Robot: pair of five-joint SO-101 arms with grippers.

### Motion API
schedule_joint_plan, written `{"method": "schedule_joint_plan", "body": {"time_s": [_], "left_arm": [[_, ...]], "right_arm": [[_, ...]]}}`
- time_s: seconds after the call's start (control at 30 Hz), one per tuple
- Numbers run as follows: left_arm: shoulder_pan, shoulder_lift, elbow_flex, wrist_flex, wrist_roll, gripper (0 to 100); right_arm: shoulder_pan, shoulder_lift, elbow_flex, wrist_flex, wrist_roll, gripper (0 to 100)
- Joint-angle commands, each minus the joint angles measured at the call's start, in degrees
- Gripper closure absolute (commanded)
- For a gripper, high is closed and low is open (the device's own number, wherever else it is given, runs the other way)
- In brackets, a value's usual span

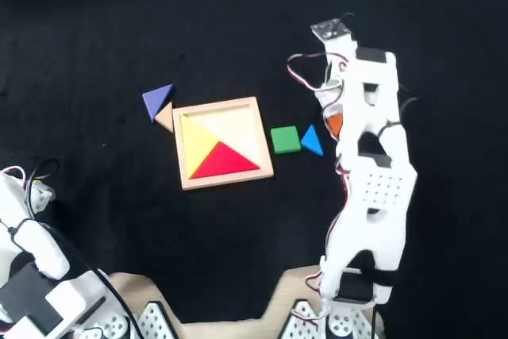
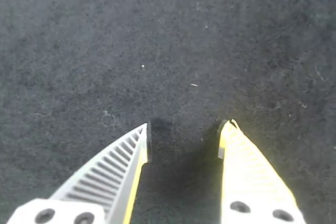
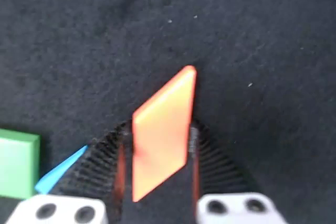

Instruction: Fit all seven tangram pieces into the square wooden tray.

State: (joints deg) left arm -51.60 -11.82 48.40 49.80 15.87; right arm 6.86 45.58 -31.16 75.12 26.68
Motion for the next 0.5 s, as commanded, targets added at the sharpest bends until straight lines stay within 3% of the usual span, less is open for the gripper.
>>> {"method": "schedule_joint_plan", "body": {"time_s": [0.0,0.07,0.17,0.47], "left_arm": [[0.75,-0.26,-0.57,0.35,-0.53,77],[0.75,-0.26,-0.57,0.35,-0.53,77],[0.75,-0.26,-0.57,0.35,-0.53,77],[0.75,-0.26,-0.48,0.35,-0.62,77]], "right_arm": [[-0.53,-0.22,-8.92,6.51,-0.62,70.7],[-1.58,-0.04,-12.35,10.81,2.46,67.8],[-2.37,0.13,-15.08,14.33,3.69,71.0],[-2.29,1.19,-14.2,14.59,3.78,73.1]]}}
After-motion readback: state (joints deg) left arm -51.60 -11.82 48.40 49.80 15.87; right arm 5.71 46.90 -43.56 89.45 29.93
